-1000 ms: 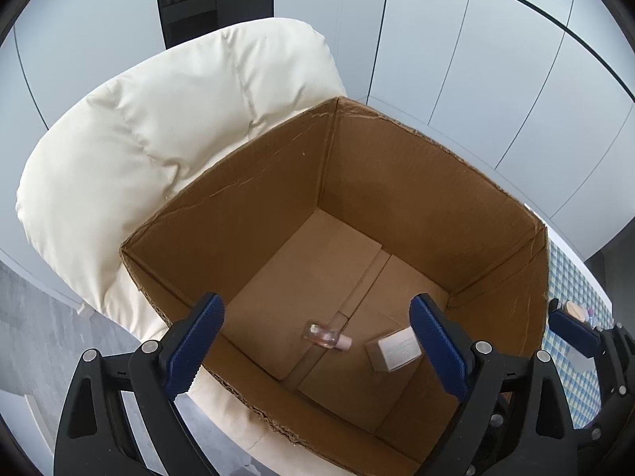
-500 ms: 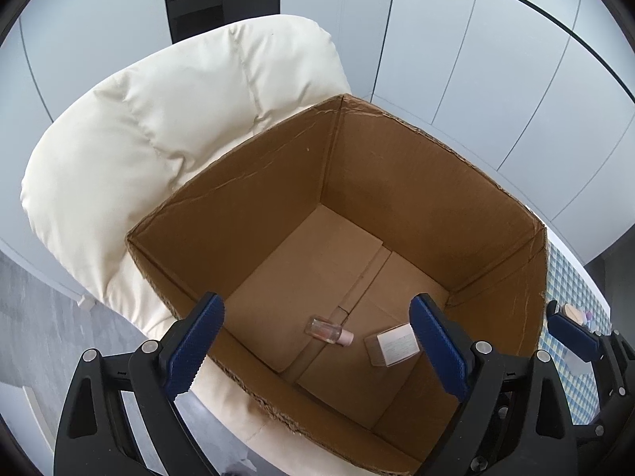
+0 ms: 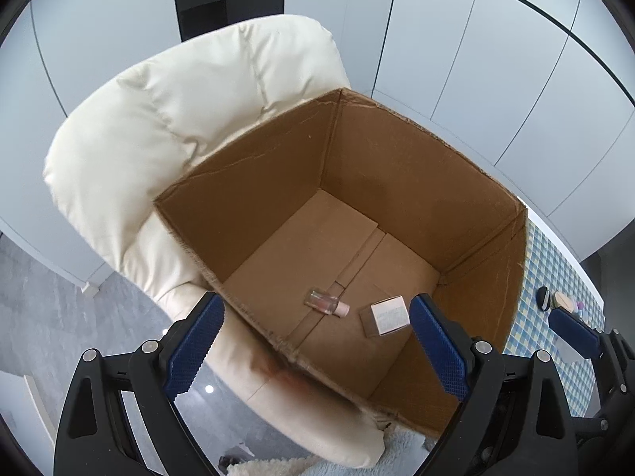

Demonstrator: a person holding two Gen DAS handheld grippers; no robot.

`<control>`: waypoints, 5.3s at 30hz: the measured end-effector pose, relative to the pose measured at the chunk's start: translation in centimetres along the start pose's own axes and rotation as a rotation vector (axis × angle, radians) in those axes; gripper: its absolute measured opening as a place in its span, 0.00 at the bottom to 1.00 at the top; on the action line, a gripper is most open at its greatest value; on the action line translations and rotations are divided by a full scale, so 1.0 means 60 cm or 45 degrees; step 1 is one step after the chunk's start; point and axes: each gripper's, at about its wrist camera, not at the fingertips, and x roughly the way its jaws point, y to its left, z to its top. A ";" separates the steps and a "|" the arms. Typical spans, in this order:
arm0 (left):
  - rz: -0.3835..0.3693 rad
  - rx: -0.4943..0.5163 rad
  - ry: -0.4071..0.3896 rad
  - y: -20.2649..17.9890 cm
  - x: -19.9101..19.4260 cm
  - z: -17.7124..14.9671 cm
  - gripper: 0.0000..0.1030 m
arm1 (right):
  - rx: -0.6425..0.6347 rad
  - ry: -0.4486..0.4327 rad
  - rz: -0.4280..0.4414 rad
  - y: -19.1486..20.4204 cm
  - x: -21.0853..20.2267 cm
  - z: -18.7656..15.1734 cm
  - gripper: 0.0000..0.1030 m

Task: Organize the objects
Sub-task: 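Withdraw both open tools from the box back toward the table, then move both open tools over the checked table toward the cosmetics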

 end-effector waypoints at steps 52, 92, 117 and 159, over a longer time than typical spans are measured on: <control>-0.108 0.070 -0.057 0.039 -0.264 -0.212 0.92 | 0.047 -0.144 -0.087 0.014 -0.311 -0.214 0.93; -0.221 0.299 -0.046 -0.098 -0.278 -0.232 0.92 | 0.229 -0.158 -0.190 -0.076 -0.369 -0.308 0.93; -0.350 0.570 0.010 -0.267 -0.264 -0.272 0.92 | 0.492 -0.141 -0.338 -0.208 -0.402 -0.380 0.93; -0.417 0.706 0.058 -0.526 -0.107 -0.249 0.92 | 0.748 -0.072 -0.453 -0.481 -0.297 -0.441 0.93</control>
